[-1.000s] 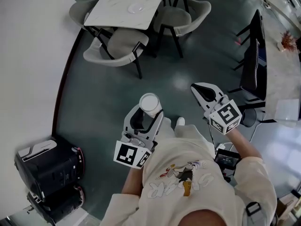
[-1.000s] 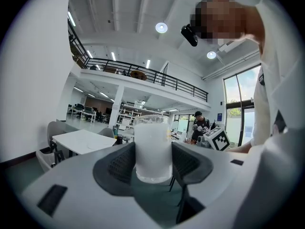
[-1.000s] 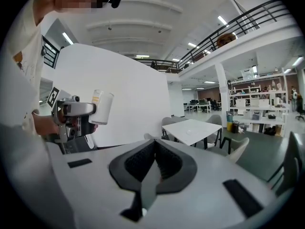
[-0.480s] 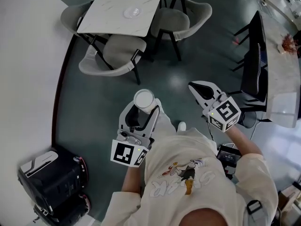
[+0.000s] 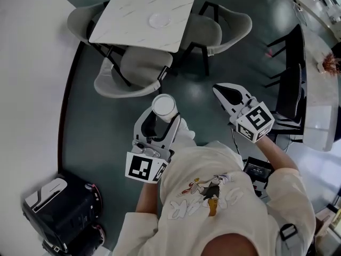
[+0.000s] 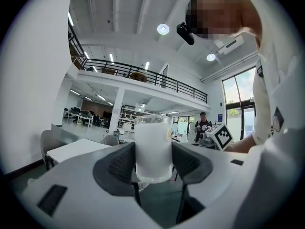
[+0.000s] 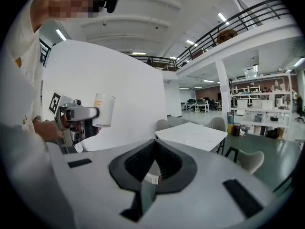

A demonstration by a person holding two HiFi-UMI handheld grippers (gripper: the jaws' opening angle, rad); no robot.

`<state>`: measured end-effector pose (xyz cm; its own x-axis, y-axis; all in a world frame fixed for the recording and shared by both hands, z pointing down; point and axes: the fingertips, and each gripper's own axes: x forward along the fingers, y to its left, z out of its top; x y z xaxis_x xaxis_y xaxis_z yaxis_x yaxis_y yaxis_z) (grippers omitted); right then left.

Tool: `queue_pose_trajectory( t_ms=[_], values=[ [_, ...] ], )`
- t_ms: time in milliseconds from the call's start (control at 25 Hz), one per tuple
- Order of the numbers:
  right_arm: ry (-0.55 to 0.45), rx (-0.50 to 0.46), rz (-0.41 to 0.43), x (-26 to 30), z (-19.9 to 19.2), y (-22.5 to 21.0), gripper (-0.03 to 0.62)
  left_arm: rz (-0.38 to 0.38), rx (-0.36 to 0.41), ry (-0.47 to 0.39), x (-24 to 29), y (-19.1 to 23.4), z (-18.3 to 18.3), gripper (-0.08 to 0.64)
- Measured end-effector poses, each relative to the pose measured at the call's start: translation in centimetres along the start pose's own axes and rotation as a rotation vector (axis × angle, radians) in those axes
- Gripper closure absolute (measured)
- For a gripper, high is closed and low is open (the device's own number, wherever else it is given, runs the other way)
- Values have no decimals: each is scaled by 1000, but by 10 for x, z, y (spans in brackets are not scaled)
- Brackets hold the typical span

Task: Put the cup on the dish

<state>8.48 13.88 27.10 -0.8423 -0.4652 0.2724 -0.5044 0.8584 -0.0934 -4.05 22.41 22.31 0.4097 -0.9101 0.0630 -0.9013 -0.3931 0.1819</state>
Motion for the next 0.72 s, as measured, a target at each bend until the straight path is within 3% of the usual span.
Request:
queue_pose_trajectory(
  t_ms=[320,720],
  values=[
    [13,18,-55,54,8,-11,589,-25,-6,29,15,58,-7,319],
    [11,14,-40,87,23,-23,589,-16,-14,16,31,96,0,319]
  ],
)
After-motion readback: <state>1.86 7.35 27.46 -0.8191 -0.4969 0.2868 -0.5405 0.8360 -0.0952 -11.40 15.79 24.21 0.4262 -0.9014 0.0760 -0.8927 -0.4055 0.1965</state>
